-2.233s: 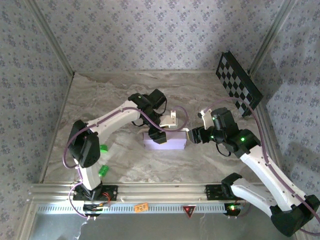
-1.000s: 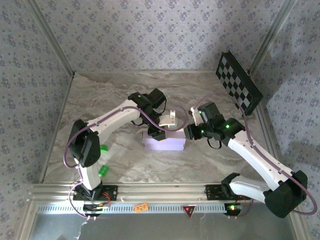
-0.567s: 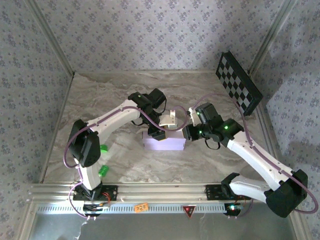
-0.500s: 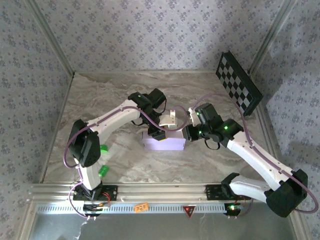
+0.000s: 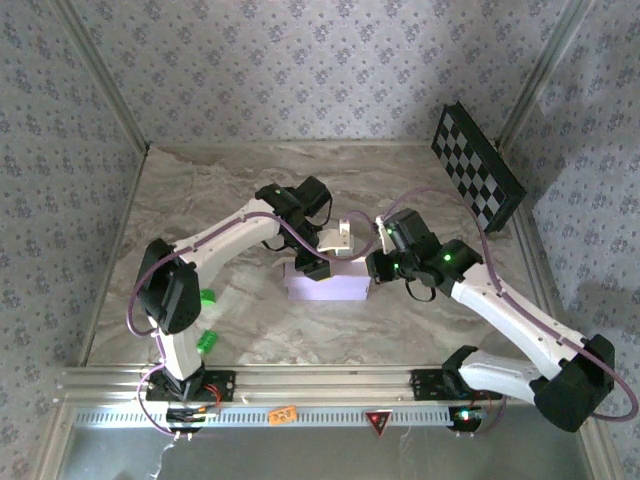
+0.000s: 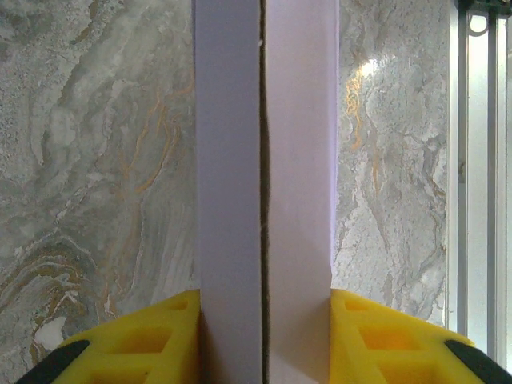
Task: Fold the paper box
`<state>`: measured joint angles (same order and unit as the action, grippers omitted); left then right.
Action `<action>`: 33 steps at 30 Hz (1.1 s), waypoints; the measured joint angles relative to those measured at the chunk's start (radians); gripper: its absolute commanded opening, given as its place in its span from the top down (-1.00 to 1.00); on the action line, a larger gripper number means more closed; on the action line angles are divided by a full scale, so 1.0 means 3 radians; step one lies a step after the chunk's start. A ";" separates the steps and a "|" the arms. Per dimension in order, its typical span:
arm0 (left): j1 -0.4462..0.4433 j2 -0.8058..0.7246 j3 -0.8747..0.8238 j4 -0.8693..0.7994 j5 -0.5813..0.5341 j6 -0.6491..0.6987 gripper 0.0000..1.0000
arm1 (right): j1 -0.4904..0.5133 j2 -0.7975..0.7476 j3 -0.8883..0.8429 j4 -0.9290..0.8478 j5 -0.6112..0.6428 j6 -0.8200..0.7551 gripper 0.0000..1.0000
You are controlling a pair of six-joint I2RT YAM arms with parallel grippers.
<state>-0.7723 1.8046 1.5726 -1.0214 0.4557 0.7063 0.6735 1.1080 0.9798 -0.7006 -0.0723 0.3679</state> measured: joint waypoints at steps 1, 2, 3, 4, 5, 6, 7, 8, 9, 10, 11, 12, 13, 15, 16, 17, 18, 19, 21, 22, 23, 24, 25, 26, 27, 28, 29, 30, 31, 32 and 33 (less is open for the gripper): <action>0.0004 0.0000 0.0001 -0.0003 0.0000 -0.0001 0.28 | 0.0014 0.0001 0.0000 0.0008 0.0022 0.0019 0.86; 0.0006 0.0000 0.0001 -0.0005 0.0000 -0.0001 0.28 | 0.0025 0.0001 0.0000 0.0013 0.0041 0.0034 0.87; 0.0008 0.0000 0.0004 -0.0009 -0.0001 -0.0001 0.28 | 0.0039 0.0004 0.0001 0.0019 0.0062 0.0047 0.87; 0.0009 0.0001 0.0004 -0.0014 -0.0008 -0.0003 0.28 | 0.0055 0.0008 0.0001 0.0027 0.0084 0.0061 0.88; 0.0010 0.0000 0.0006 -0.0018 -0.0010 -0.0003 0.28 | 0.0069 0.0014 0.0004 0.0032 0.0106 0.0072 0.88; 0.0013 0.0001 0.0010 -0.0024 -0.0011 -0.0005 0.28 | 0.0083 0.0020 0.0011 0.0032 0.0123 0.0089 0.88; 0.0017 0.0001 0.0010 -0.0029 -0.0011 -0.0004 0.28 | 0.0094 0.0031 0.0020 0.0031 0.0140 0.0112 0.89; 0.0020 0.0001 0.0010 -0.0031 -0.0011 -0.0004 0.28 | 0.0099 0.0042 0.0029 0.0029 0.0150 0.0128 0.89; 0.0022 0.0001 0.0011 -0.0034 -0.0011 -0.0010 0.28 | 0.0103 0.0057 0.0046 0.0020 0.0164 0.0156 0.89; 0.0023 0.0003 0.0014 -0.0038 -0.0013 -0.0013 0.28 | 0.0108 0.0075 0.0066 0.0004 0.0172 0.0191 0.89; 0.0024 0.0006 0.0017 -0.0043 -0.0013 -0.0015 0.28 | 0.0116 0.0093 0.0088 -0.0018 0.0186 0.0228 0.89; 0.0024 0.0010 0.0023 -0.0050 -0.0013 -0.0017 0.28 | 0.0128 0.0109 0.0111 -0.0036 0.0200 0.0276 0.89; 0.0024 0.0013 0.0025 -0.0053 -0.0011 -0.0017 0.28 | 0.0137 0.0127 0.0132 -0.0060 0.0216 0.0326 0.89; 0.0024 0.0015 0.0029 -0.0057 -0.0013 -0.0025 0.28 | 0.0156 0.0168 0.0177 -0.0099 0.0235 0.0449 0.88; 0.0024 0.0017 0.0033 -0.0062 -0.0014 -0.0027 0.28 | 0.0164 0.0186 0.0198 -0.0112 0.0247 0.0500 0.88; 0.0025 0.0020 0.0038 -0.0071 -0.0018 -0.0028 0.28 | 0.0174 0.0209 0.0224 -0.0128 0.0261 0.0565 0.88; 0.0025 0.0027 0.0048 -0.0085 -0.0024 -0.0029 0.28 | 0.0181 0.0233 0.0252 -0.0149 0.0268 0.0617 0.88; 0.0028 0.0036 0.0060 -0.0095 -0.0024 -0.0029 0.28 | 0.0193 0.0251 0.0272 -0.0159 0.0282 0.0665 0.88; 0.0036 0.0045 0.0072 -0.0113 -0.0024 -0.0028 0.28 | 0.0225 0.0286 0.0306 -0.0184 0.0324 0.0762 0.89; 0.0038 0.0045 0.0072 -0.0116 -0.0023 -0.0028 0.28 | 0.0243 0.0296 0.0312 -0.0186 0.0347 0.0791 0.89; 0.0042 0.0045 0.0072 -0.0118 -0.0023 -0.0028 0.28 | 0.0256 0.0303 0.0315 -0.0191 0.0367 0.0821 0.89; 0.0043 0.0046 0.0072 -0.0122 -0.0023 -0.0028 0.28 | 0.0266 0.0303 0.0315 -0.0192 0.0376 0.0842 0.90; 0.0043 0.0046 0.0072 -0.0125 -0.0022 -0.0027 0.28 | 0.0267 0.0303 0.0315 -0.0193 0.0381 0.0855 0.90; 0.0043 0.0046 0.0072 -0.0125 -0.0023 -0.0027 0.28 | 0.0272 0.0303 0.0315 -0.0195 0.0387 0.0872 0.91; 0.0043 0.0046 0.0074 -0.0125 -0.0023 -0.0028 0.28 | 0.0284 0.0304 0.0315 -0.0197 0.0409 0.0884 0.92; 0.0043 0.0046 0.0074 -0.0126 -0.0023 -0.0028 0.28 | 0.0299 0.0306 0.0315 -0.0201 0.0429 0.0884 0.93; 0.0043 0.0046 0.0074 -0.0127 -0.0023 -0.0027 0.28 | 0.0314 0.0306 0.0315 -0.0201 0.0454 0.0884 0.95; 0.0043 0.0046 0.0074 -0.0127 -0.0023 -0.0027 0.28 | 0.0324 0.0306 0.0314 -0.0201 0.0474 0.0882 0.95; 0.0043 0.0046 0.0074 -0.0126 -0.0023 -0.0028 0.28 | 0.0332 0.0305 0.0312 -0.0201 0.0497 0.0879 0.96; 0.0043 0.0046 0.0074 -0.0126 -0.0023 -0.0027 0.28 | 0.0343 0.0301 0.0300 -0.0193 0.0520 0.0857 0.96; 0.0043 0.0046 0.0074 -0.0126 -0.0024 -0.0027 0.28 | 0.0355 0.0287 0.0280 -0.0183 0.0542 0.0825 0.97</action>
<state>-0.7593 1.8183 1.5948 -1.0592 0.4484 0.6983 0.7799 1.1942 1.0637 -0.7555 0.0902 0.6155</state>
